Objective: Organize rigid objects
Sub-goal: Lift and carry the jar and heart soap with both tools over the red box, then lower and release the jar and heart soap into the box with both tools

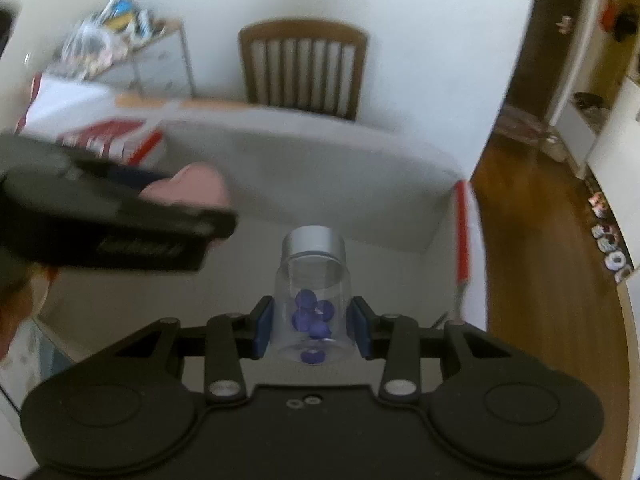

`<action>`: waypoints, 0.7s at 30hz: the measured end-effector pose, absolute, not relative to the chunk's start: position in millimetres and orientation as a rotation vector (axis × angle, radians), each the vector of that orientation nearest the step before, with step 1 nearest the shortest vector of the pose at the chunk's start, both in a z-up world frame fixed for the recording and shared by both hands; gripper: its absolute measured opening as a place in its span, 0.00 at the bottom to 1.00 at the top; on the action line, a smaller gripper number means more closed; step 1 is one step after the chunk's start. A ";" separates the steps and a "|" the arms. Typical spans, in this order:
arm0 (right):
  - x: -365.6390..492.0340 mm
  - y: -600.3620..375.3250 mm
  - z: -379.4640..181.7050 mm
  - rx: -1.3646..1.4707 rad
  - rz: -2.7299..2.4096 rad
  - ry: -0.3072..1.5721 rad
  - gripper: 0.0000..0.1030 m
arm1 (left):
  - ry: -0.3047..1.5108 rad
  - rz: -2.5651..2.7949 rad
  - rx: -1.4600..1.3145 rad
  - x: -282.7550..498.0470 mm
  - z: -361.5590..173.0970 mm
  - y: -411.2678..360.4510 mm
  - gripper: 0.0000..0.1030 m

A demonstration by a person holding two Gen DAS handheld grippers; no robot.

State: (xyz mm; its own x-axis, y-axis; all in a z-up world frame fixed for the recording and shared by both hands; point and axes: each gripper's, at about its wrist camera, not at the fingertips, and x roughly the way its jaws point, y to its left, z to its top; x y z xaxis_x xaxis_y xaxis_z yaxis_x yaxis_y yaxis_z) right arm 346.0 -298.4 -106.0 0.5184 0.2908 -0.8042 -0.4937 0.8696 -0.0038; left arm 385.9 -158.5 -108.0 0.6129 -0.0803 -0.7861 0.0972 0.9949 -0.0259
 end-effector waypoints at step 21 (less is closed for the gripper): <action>368.3 -282.5 -138.9 -0.303 0.462 1.119 0.38 | 1.239 -0.074 -0.086 440.1 -168.8 -156.0 0.61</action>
State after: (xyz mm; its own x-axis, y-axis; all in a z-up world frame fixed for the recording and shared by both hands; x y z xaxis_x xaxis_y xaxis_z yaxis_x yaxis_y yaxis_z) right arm 368.3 -282.5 -138.9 0.3574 0.2028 -0.9117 -0.4997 0.8662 -0.0033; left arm 440.1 -156.0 -168.8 0.3239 -0.1030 -0.9405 0.0095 0.9944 -0.1056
